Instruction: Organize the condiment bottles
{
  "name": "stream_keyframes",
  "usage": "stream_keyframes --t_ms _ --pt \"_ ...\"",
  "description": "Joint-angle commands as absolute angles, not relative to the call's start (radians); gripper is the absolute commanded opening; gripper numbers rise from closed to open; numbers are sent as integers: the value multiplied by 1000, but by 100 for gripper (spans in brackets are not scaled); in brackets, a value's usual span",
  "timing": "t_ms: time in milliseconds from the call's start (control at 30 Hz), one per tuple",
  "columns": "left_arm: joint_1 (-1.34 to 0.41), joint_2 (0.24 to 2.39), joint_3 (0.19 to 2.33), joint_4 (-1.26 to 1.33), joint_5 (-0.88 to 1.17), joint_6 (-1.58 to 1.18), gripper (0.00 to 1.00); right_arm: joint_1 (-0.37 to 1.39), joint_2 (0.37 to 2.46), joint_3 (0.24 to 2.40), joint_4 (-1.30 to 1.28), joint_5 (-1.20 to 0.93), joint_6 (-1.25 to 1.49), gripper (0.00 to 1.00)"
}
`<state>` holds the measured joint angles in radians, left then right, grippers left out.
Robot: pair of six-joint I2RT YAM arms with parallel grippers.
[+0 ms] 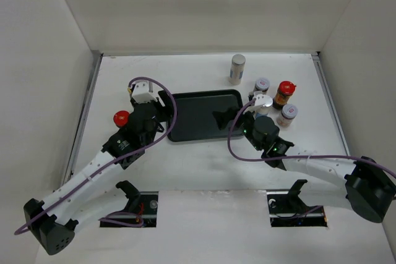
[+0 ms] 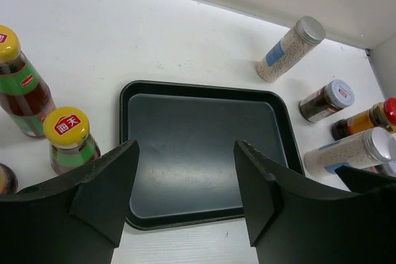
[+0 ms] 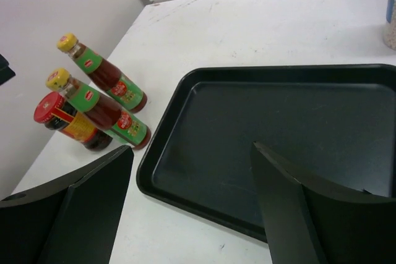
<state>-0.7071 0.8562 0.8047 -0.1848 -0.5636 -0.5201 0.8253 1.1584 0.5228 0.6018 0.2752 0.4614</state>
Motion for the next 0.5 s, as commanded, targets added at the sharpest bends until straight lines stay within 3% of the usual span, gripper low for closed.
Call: stream_keyframes --t_ms 0,67,233,300,400,467 --pt "-694 818 792 -161 -535 -519 63 826 1163 531 683 256 433 79" --pt "-689 781 779 -158 -537 -508 65 826 1170 537 677 255 428 70" --pt "-673 706 750 -178 -610 -474 74 837 1158 534 675 256 414 28" --pt "-671 692 750 -213 -667 -459 75 831 1170 537 661 253 431 16" --pt "-685 690 729 -233 -758 -451 77 828 1177 552 623 250 436 12" --pt "-682 718 733 -239 -794 -430 77 828 1187 554 626 250 437 15"
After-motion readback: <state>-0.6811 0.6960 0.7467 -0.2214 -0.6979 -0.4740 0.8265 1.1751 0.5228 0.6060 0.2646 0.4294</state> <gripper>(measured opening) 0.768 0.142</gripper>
